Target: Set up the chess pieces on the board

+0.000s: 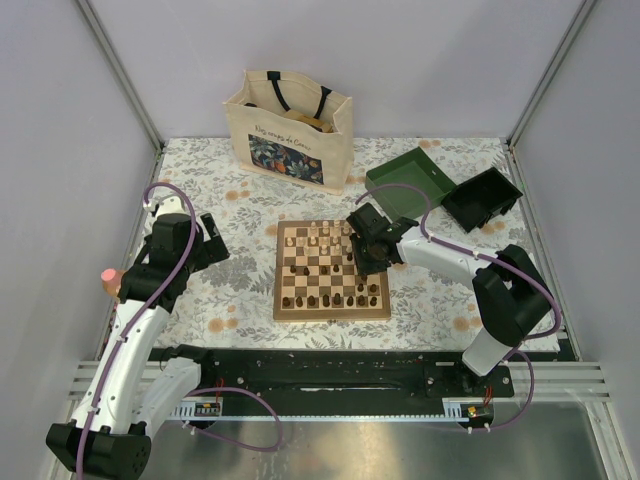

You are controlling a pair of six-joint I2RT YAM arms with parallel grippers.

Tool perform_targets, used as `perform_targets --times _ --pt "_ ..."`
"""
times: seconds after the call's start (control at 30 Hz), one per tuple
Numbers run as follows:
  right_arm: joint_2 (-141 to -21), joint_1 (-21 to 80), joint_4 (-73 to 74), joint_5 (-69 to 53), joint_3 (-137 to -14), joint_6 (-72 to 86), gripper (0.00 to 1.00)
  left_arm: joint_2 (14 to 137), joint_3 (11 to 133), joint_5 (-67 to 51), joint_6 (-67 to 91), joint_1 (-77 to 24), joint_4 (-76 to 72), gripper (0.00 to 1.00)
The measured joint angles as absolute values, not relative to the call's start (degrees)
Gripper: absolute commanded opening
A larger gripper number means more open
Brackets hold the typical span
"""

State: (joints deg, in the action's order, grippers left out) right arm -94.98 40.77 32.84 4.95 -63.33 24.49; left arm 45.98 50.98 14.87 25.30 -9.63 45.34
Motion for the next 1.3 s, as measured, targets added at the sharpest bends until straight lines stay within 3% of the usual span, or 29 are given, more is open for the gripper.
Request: perform_targets --times 0.27,1.3 --pt "-94.98 40.77 32.84 4.95 -63.35 24.47 0.23 45.98 50.96 14.72 25.3 -9.63 45.34 0.99" --pt "-96.77 50.26 33.71 5.52 -67.13 25.96 0.23 45.95 50.96 13.69 25.3 -9.26 45.32 0.99"
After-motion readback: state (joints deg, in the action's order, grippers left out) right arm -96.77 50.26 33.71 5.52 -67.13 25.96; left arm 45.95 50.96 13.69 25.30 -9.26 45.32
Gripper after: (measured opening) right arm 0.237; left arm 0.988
